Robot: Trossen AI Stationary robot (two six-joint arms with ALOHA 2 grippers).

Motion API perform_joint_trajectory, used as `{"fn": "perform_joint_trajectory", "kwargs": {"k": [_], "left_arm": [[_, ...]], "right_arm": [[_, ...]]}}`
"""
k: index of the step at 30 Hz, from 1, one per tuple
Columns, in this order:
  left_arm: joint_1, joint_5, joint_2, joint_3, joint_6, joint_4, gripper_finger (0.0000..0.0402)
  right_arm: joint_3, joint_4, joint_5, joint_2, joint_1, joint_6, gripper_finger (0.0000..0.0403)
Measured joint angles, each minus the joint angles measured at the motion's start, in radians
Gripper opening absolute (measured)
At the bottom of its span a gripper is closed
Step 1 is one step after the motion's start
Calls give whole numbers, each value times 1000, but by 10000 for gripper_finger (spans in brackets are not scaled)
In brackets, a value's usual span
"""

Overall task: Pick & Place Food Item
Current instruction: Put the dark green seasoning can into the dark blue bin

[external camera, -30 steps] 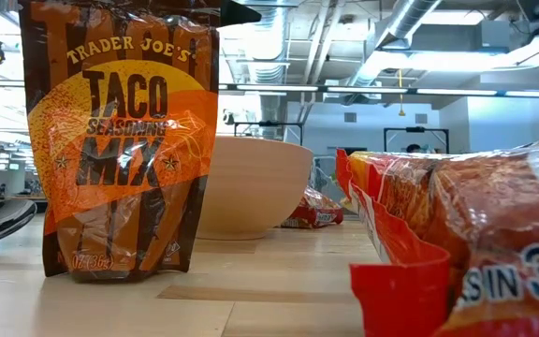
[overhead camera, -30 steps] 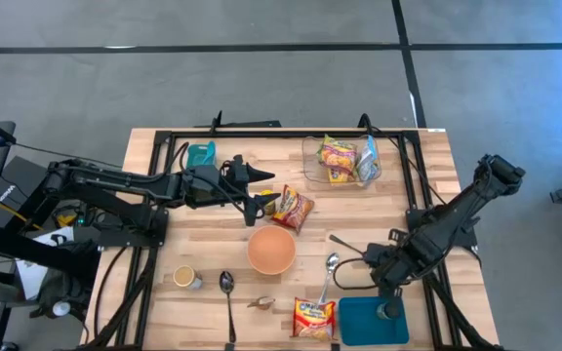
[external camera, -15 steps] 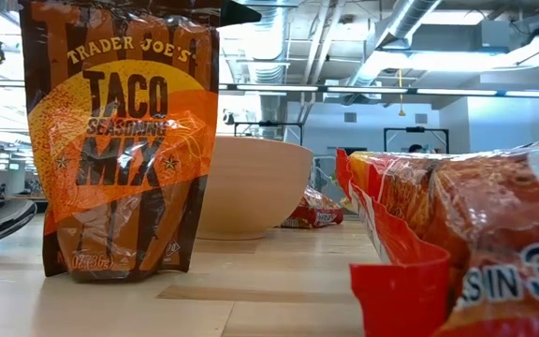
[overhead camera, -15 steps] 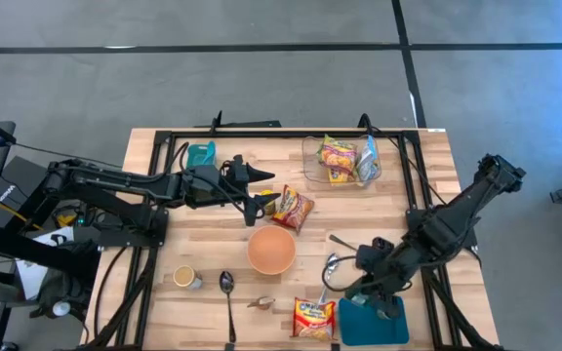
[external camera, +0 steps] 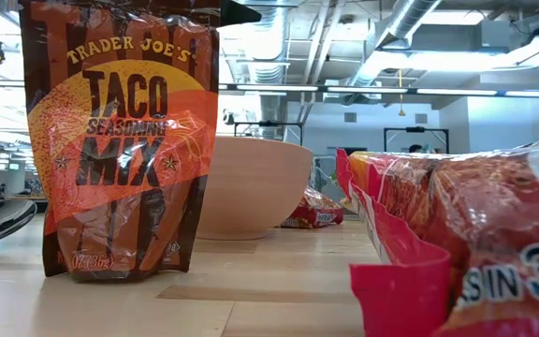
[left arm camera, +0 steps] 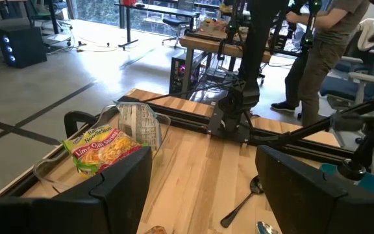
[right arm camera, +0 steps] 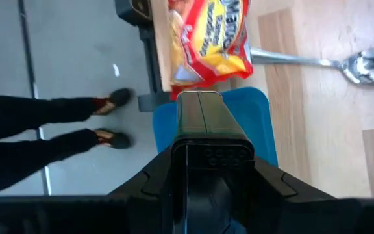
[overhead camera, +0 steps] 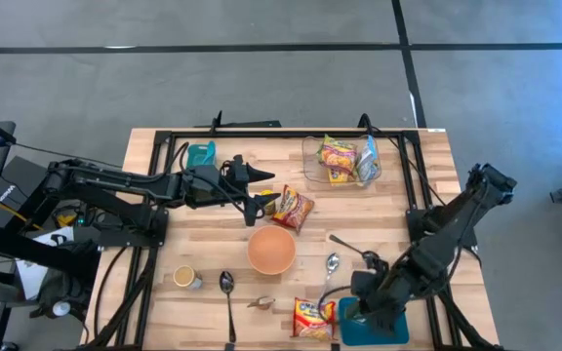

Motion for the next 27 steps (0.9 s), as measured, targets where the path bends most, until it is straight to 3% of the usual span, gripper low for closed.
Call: {"fn": "perform_joint_trajectory", "kwargs": {"k": [27], "left_arm": [[0, 0, 0, 0, 0, 0, 271]], "right_arm": [[0, -125, -16, 255, 39, -75, 119]]}}
